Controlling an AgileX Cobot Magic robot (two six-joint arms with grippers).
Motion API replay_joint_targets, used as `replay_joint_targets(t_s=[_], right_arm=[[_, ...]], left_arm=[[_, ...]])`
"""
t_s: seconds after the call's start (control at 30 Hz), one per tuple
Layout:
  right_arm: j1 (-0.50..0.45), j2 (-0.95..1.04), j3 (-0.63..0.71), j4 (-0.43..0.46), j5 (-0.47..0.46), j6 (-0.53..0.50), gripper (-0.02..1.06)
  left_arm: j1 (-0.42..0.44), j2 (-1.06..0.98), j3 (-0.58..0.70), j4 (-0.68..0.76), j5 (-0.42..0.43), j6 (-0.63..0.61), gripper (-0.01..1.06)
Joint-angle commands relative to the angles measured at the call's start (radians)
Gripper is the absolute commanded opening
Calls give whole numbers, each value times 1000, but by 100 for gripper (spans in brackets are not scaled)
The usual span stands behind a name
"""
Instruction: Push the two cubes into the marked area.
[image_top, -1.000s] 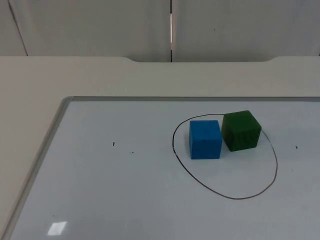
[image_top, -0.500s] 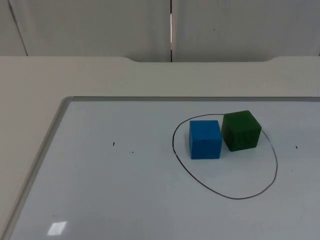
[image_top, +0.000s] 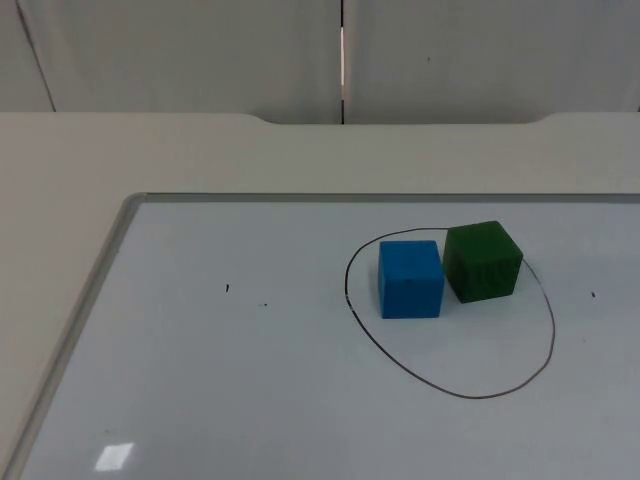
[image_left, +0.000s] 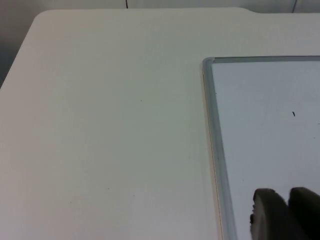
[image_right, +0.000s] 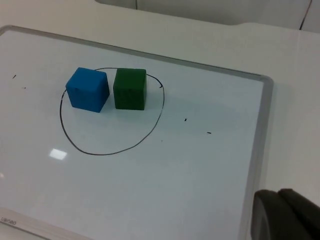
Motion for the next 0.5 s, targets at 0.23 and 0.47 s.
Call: replay_joint_targets(t_s=[0.23, 0.47], right_arm=[[-4, -3, 2, -2, -2, 8, 0], [-4, -3, 2, -2, -2, 8, 0]], left_arm=[[-5, -4, 5, 9, -10, 0, 89], [-5, -4, 5, 9, -10, 0, 105]])
